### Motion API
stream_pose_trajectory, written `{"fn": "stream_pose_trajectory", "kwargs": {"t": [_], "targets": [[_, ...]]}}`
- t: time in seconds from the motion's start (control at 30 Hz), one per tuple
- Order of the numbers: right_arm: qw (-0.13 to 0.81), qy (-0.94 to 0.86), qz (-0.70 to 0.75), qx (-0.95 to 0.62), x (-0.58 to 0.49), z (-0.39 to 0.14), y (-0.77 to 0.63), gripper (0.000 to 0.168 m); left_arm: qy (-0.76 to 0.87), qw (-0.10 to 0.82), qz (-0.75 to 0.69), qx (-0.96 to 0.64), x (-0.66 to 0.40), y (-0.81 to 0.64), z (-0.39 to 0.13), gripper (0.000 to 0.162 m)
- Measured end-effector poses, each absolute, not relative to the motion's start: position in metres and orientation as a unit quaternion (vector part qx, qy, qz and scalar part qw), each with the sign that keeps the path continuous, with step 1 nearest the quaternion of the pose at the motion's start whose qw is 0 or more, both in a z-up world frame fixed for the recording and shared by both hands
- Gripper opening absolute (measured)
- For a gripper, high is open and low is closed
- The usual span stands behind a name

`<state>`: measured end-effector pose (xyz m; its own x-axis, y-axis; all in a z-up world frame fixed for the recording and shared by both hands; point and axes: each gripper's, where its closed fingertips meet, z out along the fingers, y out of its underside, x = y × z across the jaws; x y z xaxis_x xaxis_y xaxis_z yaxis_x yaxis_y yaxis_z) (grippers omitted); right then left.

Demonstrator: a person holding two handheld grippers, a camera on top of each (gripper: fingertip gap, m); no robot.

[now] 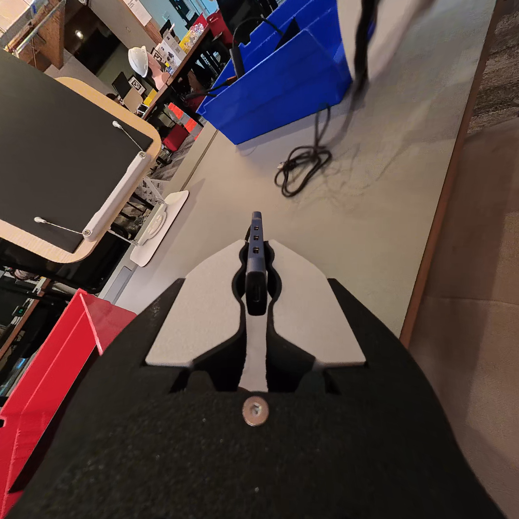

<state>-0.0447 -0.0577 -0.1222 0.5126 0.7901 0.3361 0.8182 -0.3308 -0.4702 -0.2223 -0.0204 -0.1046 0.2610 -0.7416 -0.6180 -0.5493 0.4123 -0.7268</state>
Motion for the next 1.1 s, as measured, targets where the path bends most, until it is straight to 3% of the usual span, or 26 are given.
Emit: {"fn": "stream_pose_trajectory", "kwargs": {"t": [0.1, 0.17, 0.23, 0.3, 0.43, 0.5, 0.57, 0.63, 0.83, 0.9, 1.1], "targets": [[0.422, -0.411, -0.139, -0.796, -0.022, -0.038, -0.044, 0.008, 0.601, 0.586, -0.080, -0.537, -0.223, -0.020, -0.104, 0.009], [0.436, -0.417, -0.218, -0.767, -0.020, -0.017, -0.041, 0.008, 0.600, 0.587, -0.083, -0.537, -0.223, -0.021, -0.103, 0.009], [0.421, -0.481, -0.231, -0.734, -0.043, -0.036, -0.039, 0.007, 0.598, 0.589, -0.087, -0.536, -0.222, -0.022, -0.101, 0.009], [0.357, -0.528, -0.179, -0.750, -0.066, -0.090, -0.037, 0.008, 0.596, 0.591, -0.093, -0.536, -0.221, -0.022, -0.098, 0.009], [0.289, -0.459, 0.040, -0.839, -0.102, -0.165, -0.031, 0.008, 0.590, 0.593, -0.102, -0.539, -0.222, -0.023, -0.095, 0.009], [0.272, -0.414, 0.127, -0.860, -0.116, -0.177, -0.033, 0.008, 0.589, 0.593, -0.098, -0.540, -0.224, -0.021, -0.095, 0.009], [0.258, -0.401, 0.219, -0.851, -0.135, -0.174, -0.045, 0.026, 0.589, 0.592, -0.095, -0.542, -0.226, -0.021, -0.096, 0.009], [0.260, -0.415, 0.273, -0.828, -0.145, -0.160, -0.055, 0.030, 0.590, 0.590, -0.094, -0.544, -0.228, -0.020, -0.098, 0.009], [0.274, -0.678, 0.154, -0.664, -0.130, -0.112, -0.055, 0.040, 0.602, 0.584, -0.078, -0.540, -0.232, -0.016, -0.104, 0.009], [0.267, -0.763, 0.113, -0.578, -0.127, -0.106, -0.047, 0.033, 0.601, 0.587, -0.074, -0.537, -0.233, -0.014, -0.102, 0.009], [0.143, -0.916, 0.034, -0.373, -0.123, -0.132, -0.023, 0.031, 0.562, 0.609, -0.092, -0.552, -0.240, -0.007, -0.084, 0.009]]}}
